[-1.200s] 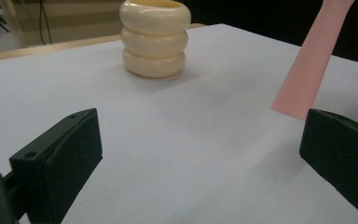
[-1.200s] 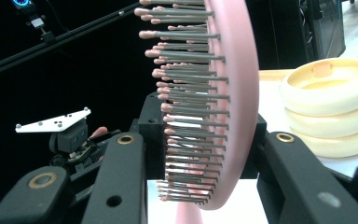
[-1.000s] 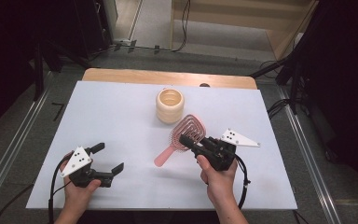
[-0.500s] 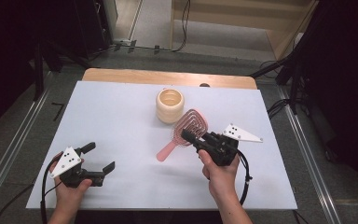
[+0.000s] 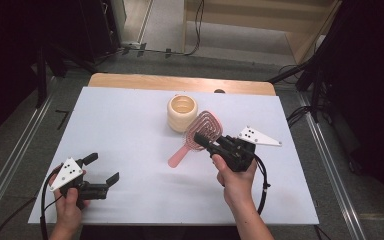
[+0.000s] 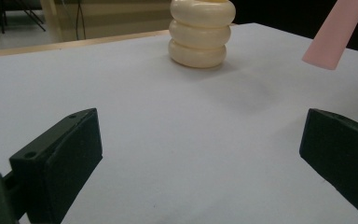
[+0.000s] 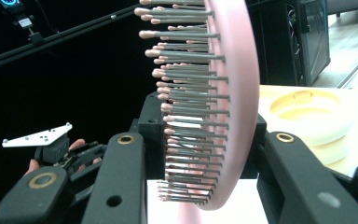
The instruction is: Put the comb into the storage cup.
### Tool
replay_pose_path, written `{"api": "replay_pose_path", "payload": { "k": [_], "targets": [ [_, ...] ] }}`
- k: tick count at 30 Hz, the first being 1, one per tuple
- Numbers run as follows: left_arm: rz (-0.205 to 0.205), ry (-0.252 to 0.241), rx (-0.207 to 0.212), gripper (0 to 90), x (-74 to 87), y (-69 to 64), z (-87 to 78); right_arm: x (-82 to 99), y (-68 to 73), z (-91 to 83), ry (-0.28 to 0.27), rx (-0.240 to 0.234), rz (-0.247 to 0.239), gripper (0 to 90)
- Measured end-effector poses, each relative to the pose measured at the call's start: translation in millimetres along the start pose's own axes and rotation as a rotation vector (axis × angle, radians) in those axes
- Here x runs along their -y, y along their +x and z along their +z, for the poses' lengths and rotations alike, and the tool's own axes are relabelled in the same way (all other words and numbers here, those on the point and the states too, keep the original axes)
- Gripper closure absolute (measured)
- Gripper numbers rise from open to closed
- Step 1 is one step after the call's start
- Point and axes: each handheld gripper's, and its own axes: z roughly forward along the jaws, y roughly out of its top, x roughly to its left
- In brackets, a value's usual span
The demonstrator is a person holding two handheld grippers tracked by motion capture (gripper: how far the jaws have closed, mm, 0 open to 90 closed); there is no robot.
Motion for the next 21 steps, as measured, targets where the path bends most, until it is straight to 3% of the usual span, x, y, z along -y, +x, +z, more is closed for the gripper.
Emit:
{"api": "replay_pose_path", "payload": {
  "k": [7,21],
  "targets": [
    [-0.020,-0.008,-0.005,0.0,1.2,1.4,0.0,-4.6,-0.6,7.1,-0.001,0.006,-0.011,61.8],
    [-0.007,-0.001,-0.013,0.0,1.9,-0.5,1.3,-18.5,-3.1,11.7,-0.007,0.018,-0.031,61.9]
  ]
}}
